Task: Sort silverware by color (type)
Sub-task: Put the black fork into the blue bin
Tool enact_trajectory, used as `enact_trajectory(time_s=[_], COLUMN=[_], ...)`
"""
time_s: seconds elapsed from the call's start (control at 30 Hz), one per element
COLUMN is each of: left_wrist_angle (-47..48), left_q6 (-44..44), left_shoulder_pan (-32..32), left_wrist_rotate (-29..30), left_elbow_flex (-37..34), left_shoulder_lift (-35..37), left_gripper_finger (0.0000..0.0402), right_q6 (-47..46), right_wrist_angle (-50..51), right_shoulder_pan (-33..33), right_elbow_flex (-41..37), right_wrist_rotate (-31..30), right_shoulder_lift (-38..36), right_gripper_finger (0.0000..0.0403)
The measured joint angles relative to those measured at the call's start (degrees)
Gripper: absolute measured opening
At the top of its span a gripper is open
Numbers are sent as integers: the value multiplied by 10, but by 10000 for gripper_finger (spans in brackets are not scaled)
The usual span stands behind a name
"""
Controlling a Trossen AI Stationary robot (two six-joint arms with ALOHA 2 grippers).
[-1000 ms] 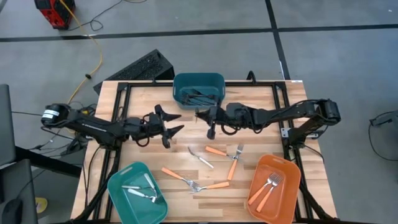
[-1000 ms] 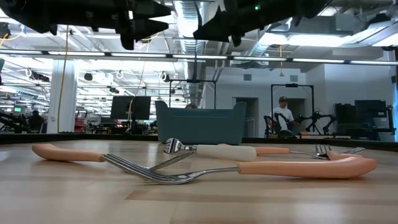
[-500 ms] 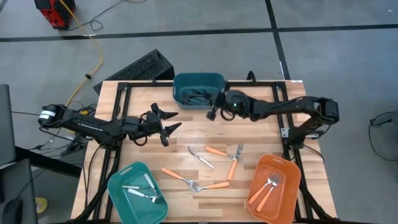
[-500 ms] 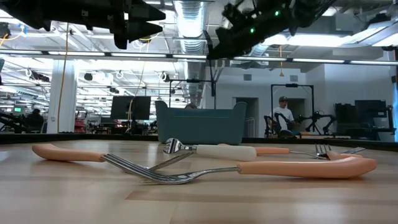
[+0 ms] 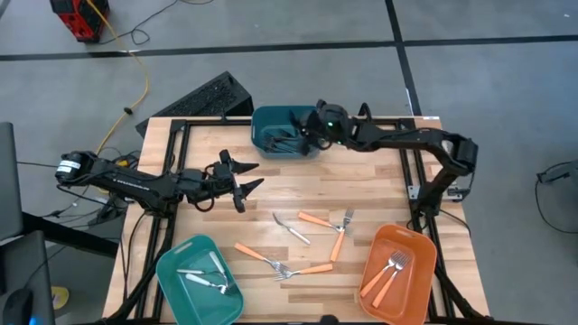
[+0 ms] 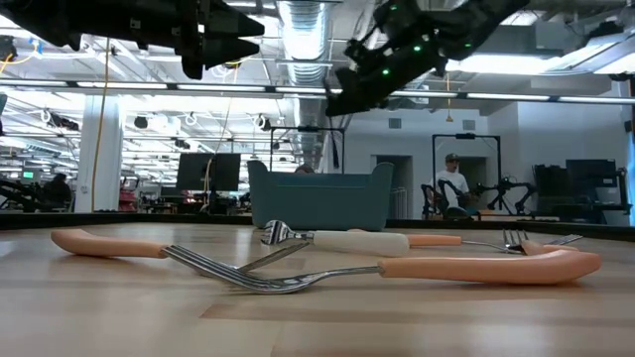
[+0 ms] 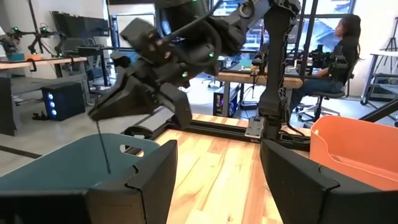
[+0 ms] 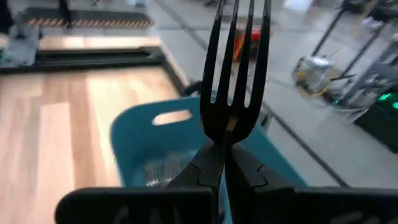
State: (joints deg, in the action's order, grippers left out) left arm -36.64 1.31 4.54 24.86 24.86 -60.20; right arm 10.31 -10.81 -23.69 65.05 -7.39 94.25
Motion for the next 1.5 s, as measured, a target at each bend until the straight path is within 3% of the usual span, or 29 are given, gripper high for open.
enact_trajectory(time_s=[0.37, 0.87, 1.13, 1.5], left_wrist_angle=[25, 46, 54, 56], left_q6=[8, 9, 15, 16], left_shoulder_pan=[0, 0, 0, 0], left_wrist_rotate=[1, 18, 24, 26], left_elbow_flex=[0, 0, 0, 0], left_shoulder_lift=[0, 0, 0, 0], left_gripper_finger=[215, 215, 215, 215], right_q6=[73, 141, 155, 168], right_wrist_angle=[189, 347, 403, 444], right_shoulder_pan=[-17, -16, -19, -22], right_elbow_flex=[126, 290, 334, 334], right_wrist_rotate=[-2, -2, 2, 15], right_shoulder_lift=[94, 243, 269, 290], right_gripper_finger=[29, 29, 29, 29])
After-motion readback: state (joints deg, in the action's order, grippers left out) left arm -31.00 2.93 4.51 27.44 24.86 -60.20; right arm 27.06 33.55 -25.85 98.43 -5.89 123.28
